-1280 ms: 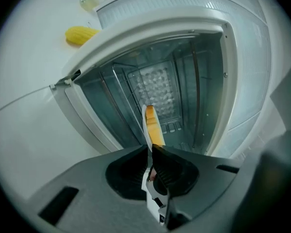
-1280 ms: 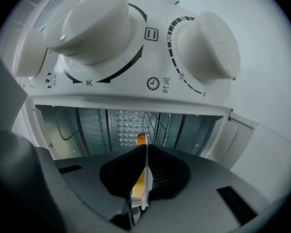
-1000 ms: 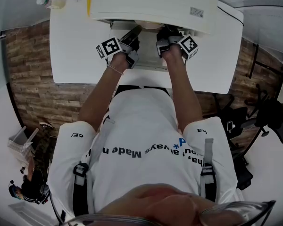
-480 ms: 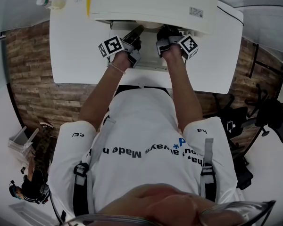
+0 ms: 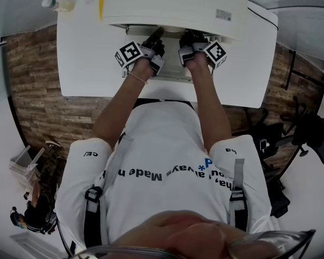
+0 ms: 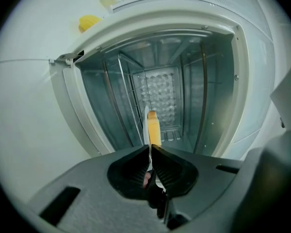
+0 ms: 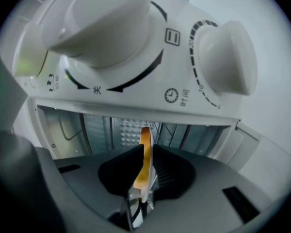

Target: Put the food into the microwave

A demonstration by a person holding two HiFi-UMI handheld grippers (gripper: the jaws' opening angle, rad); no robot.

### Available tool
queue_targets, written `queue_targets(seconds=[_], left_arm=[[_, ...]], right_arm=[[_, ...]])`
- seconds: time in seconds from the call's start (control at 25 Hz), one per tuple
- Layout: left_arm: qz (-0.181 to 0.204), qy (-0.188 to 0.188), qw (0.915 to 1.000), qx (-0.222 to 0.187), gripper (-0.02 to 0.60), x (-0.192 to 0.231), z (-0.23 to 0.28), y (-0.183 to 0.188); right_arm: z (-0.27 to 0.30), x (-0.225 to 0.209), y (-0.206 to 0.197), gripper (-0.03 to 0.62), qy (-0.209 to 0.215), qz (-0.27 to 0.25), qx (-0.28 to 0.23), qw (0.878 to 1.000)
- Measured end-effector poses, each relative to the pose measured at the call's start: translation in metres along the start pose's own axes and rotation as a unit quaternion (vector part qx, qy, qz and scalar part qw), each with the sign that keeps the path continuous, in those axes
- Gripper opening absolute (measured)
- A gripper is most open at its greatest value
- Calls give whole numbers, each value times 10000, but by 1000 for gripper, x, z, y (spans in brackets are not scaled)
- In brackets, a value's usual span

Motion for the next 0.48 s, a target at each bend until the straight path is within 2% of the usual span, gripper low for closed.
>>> queue_targets(seconds=[0.2, 0.48], left_arm=[[-82, -57, 9999, -106, 18, -3, 3, -1], [-76, -53, 9998, -178, 18, -4, 9, -2]], right_arm=[[-2, 6, 3, 93, 138, -33, 20, 9999], [-13, 2, 4, 126, -21, -90, 270, 9996]])
Point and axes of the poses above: the fingertips, and each gripper's own axes: z forward along the fingers, x to its left, y out of its top, the point moved 9 cm from there along -z, backward along the fingers, and after that the axes turned 5 degrees about -z, right-handed, at the moved point
